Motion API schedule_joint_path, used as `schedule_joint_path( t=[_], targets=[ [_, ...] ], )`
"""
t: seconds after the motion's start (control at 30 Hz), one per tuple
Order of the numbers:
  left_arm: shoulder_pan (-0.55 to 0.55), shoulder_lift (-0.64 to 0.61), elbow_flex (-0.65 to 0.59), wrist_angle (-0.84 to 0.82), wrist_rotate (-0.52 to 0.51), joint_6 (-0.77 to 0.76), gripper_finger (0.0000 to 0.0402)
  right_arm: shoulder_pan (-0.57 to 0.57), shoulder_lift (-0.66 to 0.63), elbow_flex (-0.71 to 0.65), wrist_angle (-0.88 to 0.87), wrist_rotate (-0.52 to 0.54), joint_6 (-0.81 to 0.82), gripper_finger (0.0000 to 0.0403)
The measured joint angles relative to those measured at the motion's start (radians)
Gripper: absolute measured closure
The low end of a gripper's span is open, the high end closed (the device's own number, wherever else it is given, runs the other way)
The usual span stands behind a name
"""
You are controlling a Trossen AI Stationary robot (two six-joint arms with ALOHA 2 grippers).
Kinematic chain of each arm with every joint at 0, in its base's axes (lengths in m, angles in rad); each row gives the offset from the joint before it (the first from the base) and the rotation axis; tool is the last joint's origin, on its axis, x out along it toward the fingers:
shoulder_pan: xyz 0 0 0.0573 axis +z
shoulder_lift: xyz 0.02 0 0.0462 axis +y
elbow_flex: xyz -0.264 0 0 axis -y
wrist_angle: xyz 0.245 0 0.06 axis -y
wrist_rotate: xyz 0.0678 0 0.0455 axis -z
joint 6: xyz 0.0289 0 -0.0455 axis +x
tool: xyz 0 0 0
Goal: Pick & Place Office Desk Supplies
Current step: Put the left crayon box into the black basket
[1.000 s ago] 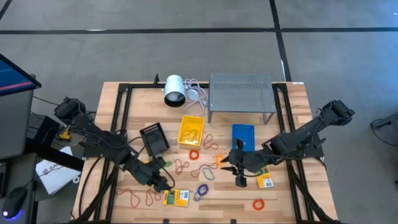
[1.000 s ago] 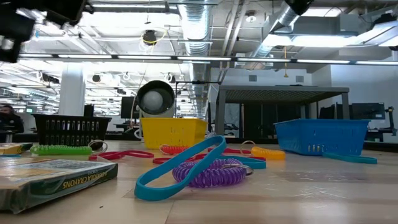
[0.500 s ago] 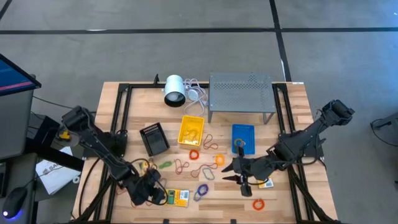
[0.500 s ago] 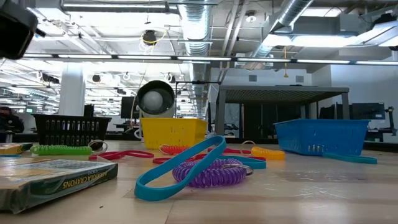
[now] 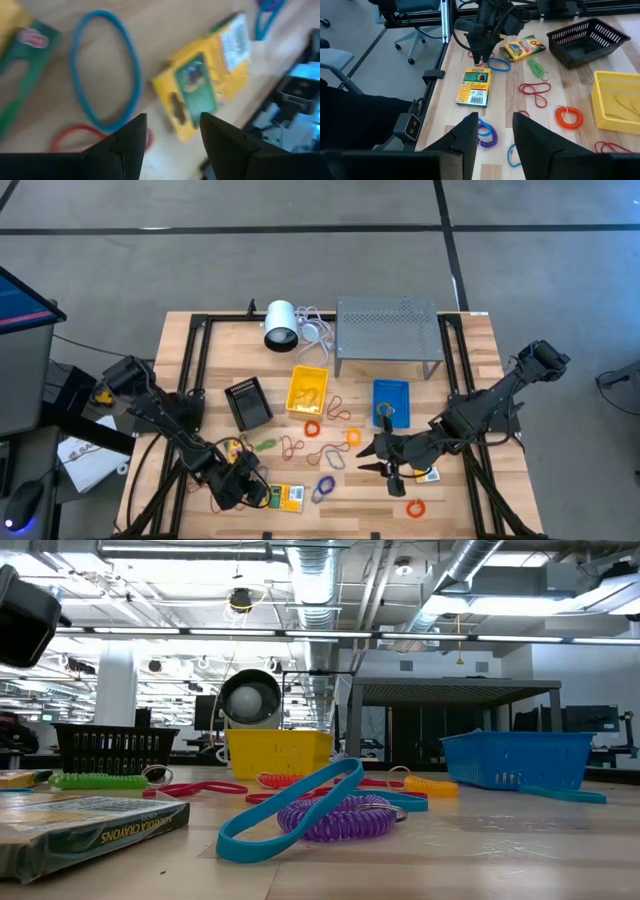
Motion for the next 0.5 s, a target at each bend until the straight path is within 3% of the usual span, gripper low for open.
schedule_joint_path(
  t=[0.5],
  targets=[
    [0.009,0.011,-0.022,0.05,-0.005,-0.004,0.0221,0.0,0.0,0.0,-0.015,0.0,-0.022,0.0285]
  ],
)
